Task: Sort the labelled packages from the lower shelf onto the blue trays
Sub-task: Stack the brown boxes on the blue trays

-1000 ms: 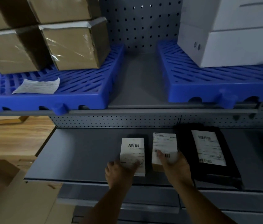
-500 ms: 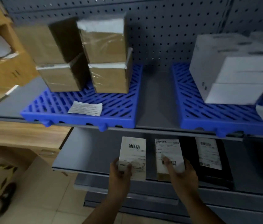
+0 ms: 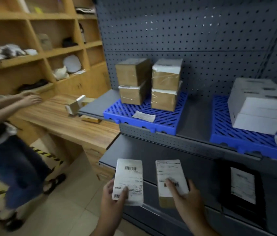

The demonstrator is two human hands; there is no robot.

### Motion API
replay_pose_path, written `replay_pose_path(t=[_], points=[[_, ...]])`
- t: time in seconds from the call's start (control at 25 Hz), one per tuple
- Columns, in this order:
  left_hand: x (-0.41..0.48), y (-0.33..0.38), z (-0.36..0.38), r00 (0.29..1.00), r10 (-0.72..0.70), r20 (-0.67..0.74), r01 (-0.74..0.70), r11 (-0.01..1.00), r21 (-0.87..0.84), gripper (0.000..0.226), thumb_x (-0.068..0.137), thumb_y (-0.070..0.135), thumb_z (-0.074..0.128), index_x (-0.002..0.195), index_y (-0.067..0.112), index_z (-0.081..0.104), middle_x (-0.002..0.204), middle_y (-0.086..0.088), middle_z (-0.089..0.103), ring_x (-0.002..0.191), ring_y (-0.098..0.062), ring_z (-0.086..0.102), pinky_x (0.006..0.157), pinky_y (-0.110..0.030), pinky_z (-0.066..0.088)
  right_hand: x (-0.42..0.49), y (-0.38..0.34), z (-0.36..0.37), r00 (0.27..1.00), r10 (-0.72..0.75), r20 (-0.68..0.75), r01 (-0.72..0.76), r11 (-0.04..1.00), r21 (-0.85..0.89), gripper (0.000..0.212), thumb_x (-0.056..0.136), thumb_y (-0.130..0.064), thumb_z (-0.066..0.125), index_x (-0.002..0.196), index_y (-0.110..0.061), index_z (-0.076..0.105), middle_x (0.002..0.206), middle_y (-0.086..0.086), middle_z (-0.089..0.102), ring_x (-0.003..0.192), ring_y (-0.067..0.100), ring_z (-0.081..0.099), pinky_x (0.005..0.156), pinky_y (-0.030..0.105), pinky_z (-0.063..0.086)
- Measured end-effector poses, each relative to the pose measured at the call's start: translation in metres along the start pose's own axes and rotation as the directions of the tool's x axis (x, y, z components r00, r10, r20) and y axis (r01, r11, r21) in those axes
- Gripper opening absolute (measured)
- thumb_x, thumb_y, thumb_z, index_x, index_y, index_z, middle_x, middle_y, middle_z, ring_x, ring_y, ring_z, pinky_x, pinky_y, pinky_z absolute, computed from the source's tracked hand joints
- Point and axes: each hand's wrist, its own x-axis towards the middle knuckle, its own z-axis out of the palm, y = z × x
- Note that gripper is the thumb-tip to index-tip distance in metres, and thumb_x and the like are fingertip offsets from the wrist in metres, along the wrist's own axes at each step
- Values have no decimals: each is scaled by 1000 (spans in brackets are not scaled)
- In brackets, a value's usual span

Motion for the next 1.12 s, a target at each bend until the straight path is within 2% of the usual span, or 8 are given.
replay_pose_path(t=[0.04,0.2,0.28,0.44,0.56,0.72,0.88,1.12], points=[[-4,3,-12,999,-7,-38,6,1000,-23,41,91,13,75,123,16,51,107,-1,71,80,-7,76,61,-23,61,-7,-5,5,1000,-21,22,21,1000,-3,45,66,-63,80,88,-26,68,75,-10,75,55,-4,68,46,23,54],[-16,16,-44,996,-3,-92,-2,999,-52,41,94,19,72,129,22,52,110,0,73,91,-20,77,80,-48,64,-34,-28,20,993,-58,100,60,998,-16,50,67,-70,76,87,-24,67,73,-8,74,53,-1,68,40,18,50],[-17,21,-51,994,2,-105,-10,997,-81,42,94,18,71,132,20,54,110,-2,74,89,-22,78,80,-53,63,-43,-40,22,989,-91,116,98,994,-52,54,67,-74,71,87,-25,65,73,-8,73,52,-1,68,40,17,50],[-14,35,-61,992,-32,-126,8,981,-192,35,95,14,69,126,24,56,105,-6,75,78,-17,79,59,-39,64,-53,-61,22,988,-103,118,115,988,-100,50,69,-71,72,85,-24,66,76,-7,72,56,5,70,45,26,55],[-14,58,-70,986,-63,-153,20,964,-266,33,93,17,71,123,25,58,102,-4,74,74,-18,78,53,-34,62,-59,-87,14,991,-97,95,107,988,-107,54,68,-74,72,81,-22,69,72,-8,73,51,3,68,39,21,49],[-10,123,-82,982,-23,-187,-30,961,-275,31,90,27,73,120,26,65,102,-1,75,85,-24,76,58,-38,63,-62,-150,-7,988,-147,52,151,984,-92,58,61,-78,72,75,-21,72,69,-11,73,60,6,69,47,25,51],[-8,209,-72,989,107,-102,-139,912,-386,24,91,24,73,115,23,66,99,-7,78,78,-21,79,53,-29,61,-53,-235,-41,974,-223,33,223,975,-6,62,56,-81,71,74,-21,74,66,-11,73,57,5,69,42,18,44],[25,307,-52,983,183,-11,-161,834,-528,38,91,25,73,126,21,58,108,-11,74,78,-20,80,60,-30,62,-14,-349,-80,950,-310,-27,311,950,10,60,66,-76,72,79,-21,52,83,-3,59,70,15,59,51,27,46]])
